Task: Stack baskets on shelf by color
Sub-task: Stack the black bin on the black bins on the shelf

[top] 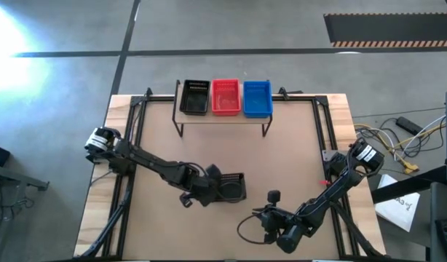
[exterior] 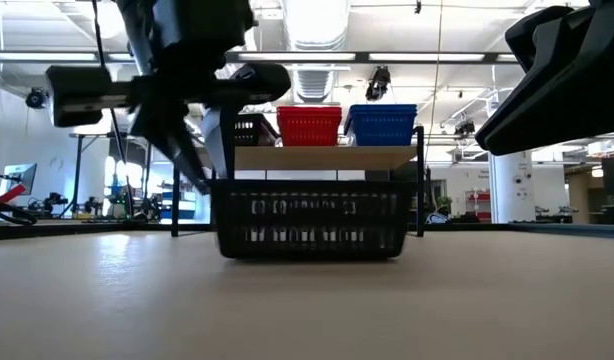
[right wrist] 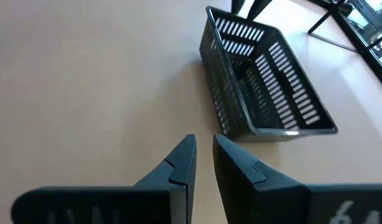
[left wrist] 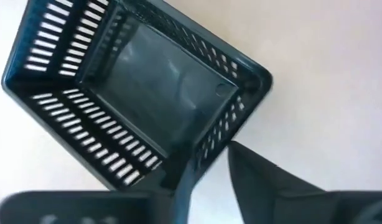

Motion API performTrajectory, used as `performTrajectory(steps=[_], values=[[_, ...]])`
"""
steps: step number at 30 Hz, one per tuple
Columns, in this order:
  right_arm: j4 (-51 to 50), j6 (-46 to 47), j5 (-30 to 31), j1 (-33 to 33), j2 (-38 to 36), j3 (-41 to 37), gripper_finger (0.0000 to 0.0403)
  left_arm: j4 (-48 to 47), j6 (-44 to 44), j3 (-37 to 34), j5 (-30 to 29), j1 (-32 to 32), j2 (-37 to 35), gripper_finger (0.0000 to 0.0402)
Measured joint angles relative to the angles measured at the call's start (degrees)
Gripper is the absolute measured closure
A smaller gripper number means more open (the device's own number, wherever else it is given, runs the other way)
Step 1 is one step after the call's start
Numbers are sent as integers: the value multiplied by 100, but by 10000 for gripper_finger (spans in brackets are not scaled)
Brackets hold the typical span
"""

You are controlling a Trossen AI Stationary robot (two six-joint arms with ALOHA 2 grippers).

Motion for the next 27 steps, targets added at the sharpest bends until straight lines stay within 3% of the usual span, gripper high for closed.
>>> performTrajectory(steps=[7, 17, 22, 27], values=[[2, 2, 2, 0, -2, 0, 355, 164, -872, 154, 148, -58, 0, 396], [2, 0, 2, 0, -2, -7, 355, 397, -1071, 322, -93, -474, -2, 393], [2, 2, 2, 0, -2, -7, 355, -223, -521, 432, -87, -459, -9, 393], [2, 2, 2, 0, -4, -7, 355, -223, 16, 382, -164, -463, -2, 393]])
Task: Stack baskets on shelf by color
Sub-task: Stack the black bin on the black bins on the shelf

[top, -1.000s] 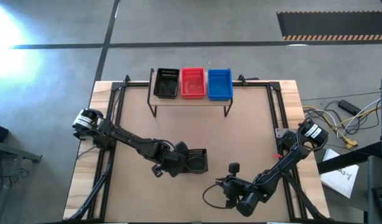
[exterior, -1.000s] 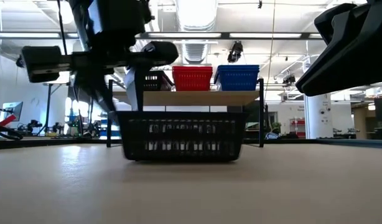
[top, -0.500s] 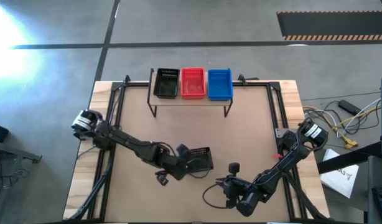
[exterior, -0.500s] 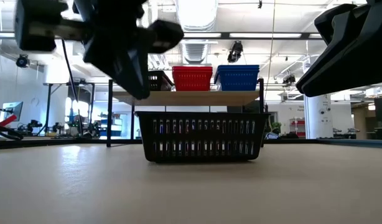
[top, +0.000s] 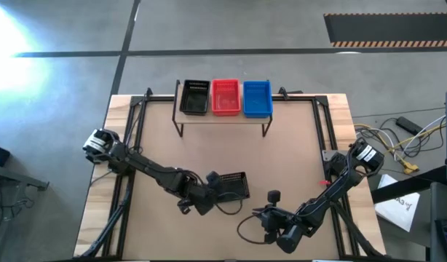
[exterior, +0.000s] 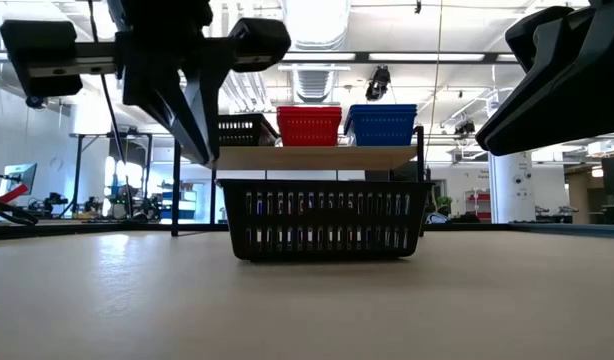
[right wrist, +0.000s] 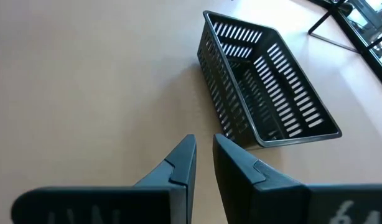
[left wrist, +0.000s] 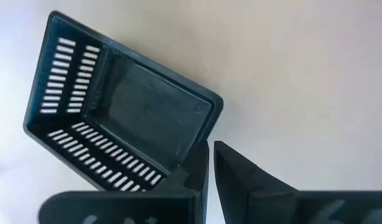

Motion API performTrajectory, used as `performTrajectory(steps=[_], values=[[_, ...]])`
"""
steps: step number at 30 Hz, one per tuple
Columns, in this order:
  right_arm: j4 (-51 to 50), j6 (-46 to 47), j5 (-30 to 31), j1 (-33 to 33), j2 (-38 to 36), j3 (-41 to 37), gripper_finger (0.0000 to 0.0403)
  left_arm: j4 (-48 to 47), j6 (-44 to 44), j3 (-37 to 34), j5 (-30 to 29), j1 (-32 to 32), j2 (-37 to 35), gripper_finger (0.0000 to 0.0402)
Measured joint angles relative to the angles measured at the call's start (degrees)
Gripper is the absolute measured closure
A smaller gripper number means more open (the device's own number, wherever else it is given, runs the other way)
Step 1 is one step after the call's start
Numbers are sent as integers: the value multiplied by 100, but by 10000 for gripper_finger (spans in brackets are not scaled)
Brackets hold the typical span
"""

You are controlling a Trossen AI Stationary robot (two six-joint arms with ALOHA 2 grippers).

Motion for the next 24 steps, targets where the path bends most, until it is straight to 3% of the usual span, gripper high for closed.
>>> performTrajectory(steps=[9, 19, 24], values=[[7, 0, 2, 0, 0, 0, 355, 55, 291, 0, -88, 8, 0, 384], [11, 0, 2, 0, 0, 0, 355, 193, 773, -218, -197, 164, 0, 252], [10, 0, 2, 0, 0, 0, 355, 806, 984, -605, -204, 264, 0, 241]])
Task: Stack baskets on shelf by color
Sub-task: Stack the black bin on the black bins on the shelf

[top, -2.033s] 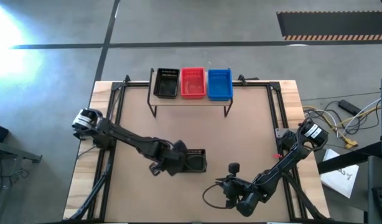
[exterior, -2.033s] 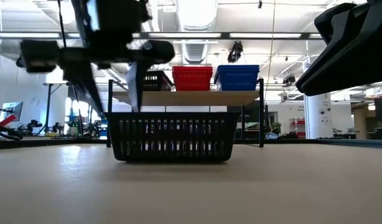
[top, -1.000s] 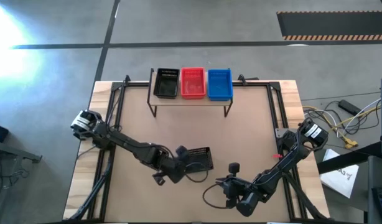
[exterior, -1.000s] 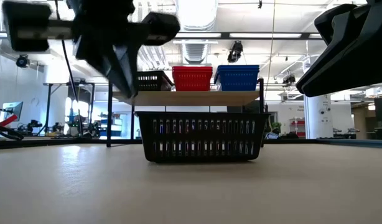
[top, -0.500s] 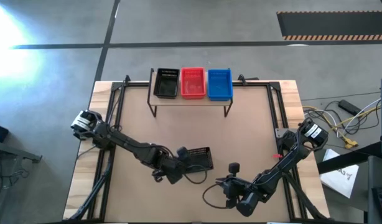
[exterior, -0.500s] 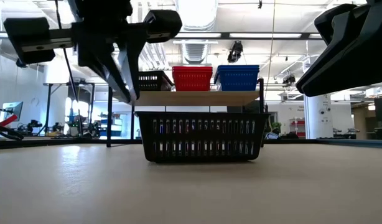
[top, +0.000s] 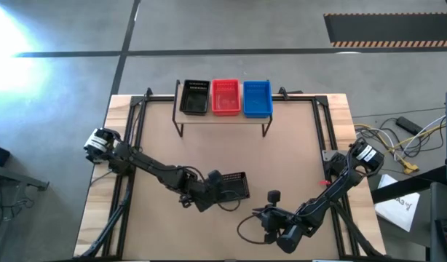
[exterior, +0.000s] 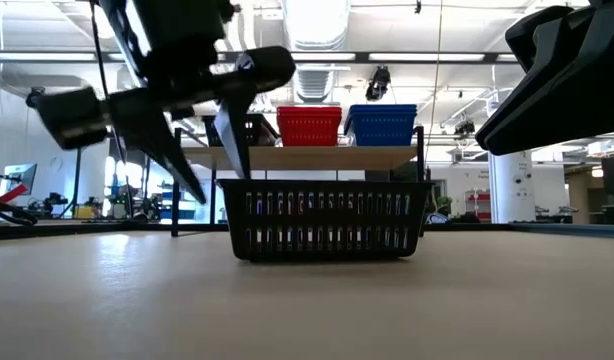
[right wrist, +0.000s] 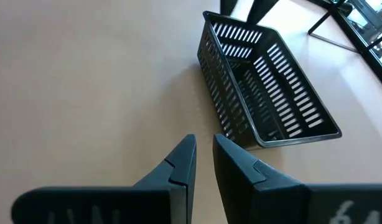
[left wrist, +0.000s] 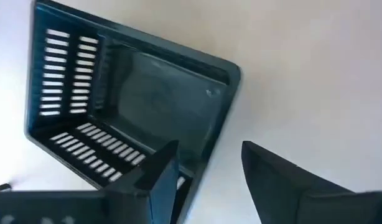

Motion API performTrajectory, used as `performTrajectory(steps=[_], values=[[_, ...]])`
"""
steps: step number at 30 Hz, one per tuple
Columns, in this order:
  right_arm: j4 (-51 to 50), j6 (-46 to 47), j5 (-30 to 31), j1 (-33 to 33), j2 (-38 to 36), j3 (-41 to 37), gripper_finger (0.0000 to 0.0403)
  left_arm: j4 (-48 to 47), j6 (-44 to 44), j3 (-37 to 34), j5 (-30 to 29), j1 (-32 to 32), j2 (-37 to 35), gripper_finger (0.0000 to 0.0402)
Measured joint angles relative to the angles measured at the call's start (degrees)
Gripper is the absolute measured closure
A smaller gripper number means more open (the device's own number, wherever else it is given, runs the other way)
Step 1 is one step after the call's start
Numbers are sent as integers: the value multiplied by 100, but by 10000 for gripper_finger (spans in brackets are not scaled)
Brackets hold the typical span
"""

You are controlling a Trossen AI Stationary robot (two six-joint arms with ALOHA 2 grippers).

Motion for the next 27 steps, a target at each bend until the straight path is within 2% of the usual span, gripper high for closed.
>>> performTrajectory(steps=[3, 13, 16, 20, 24, 27], values=[[3, 0, 0, 0, 0, -4, 355, 318, -13, -148, -4, 86, 0, 262], [3, 2, 2, 0, 0, -9, 355, 437, -90, -175, 77, 193, 201, 393], [4, 42, 2, 0, 0, -17, 355, 401, -464, -82, 100, 120, 199, 396], [3, 44, 2, 0, 0, -22, 355, 178, -1420, 173, 110, -91, -41, 399], [4, 44, 2, 0, 0, -28, 355, -813, -2528, 617, -87, -252, -432, 400], [5, 44, 2, 0, 0, -39, 355, -1675, -3326, 967, -468, -259, -840, 400]])
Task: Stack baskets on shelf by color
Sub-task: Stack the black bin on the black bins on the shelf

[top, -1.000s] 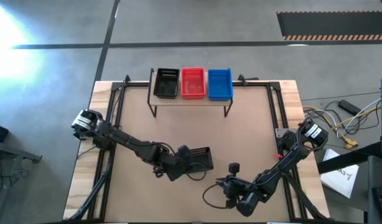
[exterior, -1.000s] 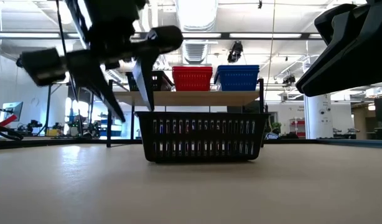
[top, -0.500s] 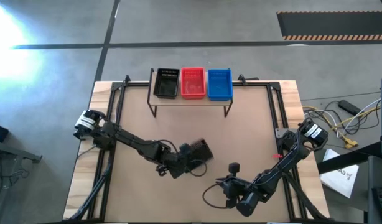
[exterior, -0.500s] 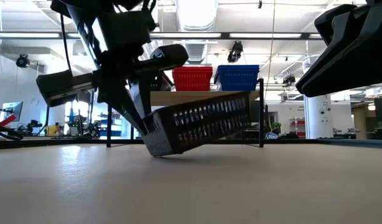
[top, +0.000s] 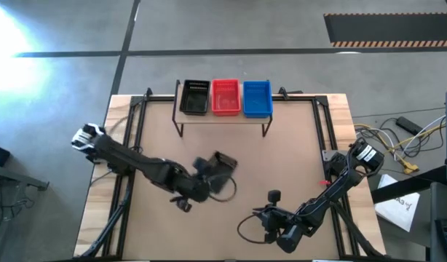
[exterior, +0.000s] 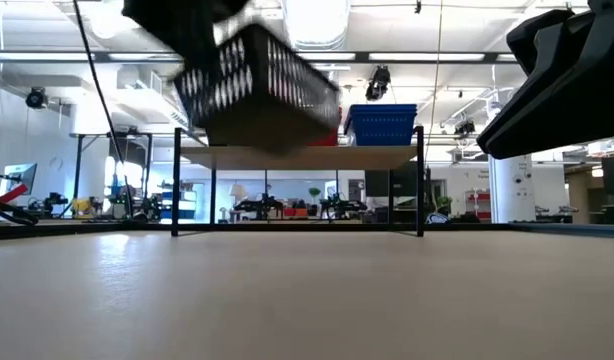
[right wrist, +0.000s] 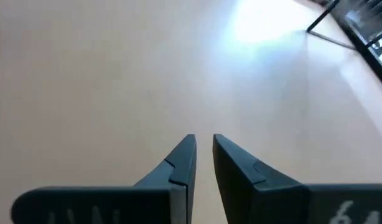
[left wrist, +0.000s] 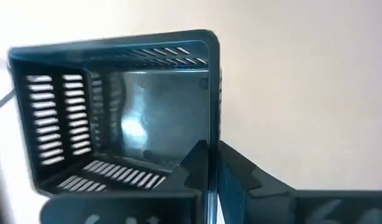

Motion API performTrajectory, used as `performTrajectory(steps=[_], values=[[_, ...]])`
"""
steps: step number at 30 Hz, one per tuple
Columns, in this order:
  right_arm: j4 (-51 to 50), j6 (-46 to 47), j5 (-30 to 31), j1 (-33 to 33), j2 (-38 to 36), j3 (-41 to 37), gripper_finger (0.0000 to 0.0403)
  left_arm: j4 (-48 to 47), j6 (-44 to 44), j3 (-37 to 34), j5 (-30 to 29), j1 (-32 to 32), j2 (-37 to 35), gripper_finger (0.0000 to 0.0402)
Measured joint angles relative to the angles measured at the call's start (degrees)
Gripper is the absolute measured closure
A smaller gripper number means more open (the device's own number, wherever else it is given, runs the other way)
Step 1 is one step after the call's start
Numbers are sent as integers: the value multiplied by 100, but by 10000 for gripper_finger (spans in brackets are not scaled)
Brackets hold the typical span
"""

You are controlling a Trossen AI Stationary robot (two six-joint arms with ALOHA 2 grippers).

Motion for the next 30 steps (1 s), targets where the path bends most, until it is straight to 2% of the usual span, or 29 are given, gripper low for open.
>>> performTrajectory(steps=[4, 7, 10, 12, 15, 18, 21, 26, 30], values=[[-4, 0, 151, 0, 0, -14, 355, -675, -453, 346, -907, 79, -698, 401], [-15, -2, 298, 0, 0, -20, 355, -771, -231, 465, -1620, 342, -1230, 401], [-8, -4, 428, 0, 0, -20, 355, -780, 361, 544, -1876, 962, -1662, 401], [-7, -6, 442, 0, 0, -20, 355, -773, 578, 577, -1866, 1602, -1816, 401], [-2, 0, 442, 0, 0, -20, 355, -774, 873, 581, -1494, 2746, -1880, 401], [-2, 32, 444, 0, 0, -20, 355, -794, 1155, 522, -651, 3788, -1820, 401], [2, 48, 442, 0, 0, -20, 355, -818, 1205, 504, 85, 4433, -1620, 401], [5, 61, 443, 0, 0, -20, 355, -848, 1451, 504, 233, 4583, -1394, 401], [7, 63, 442, 0, 0, -20, 355, -1068, 1440, 504, 630, 4557, -1254, 401]])
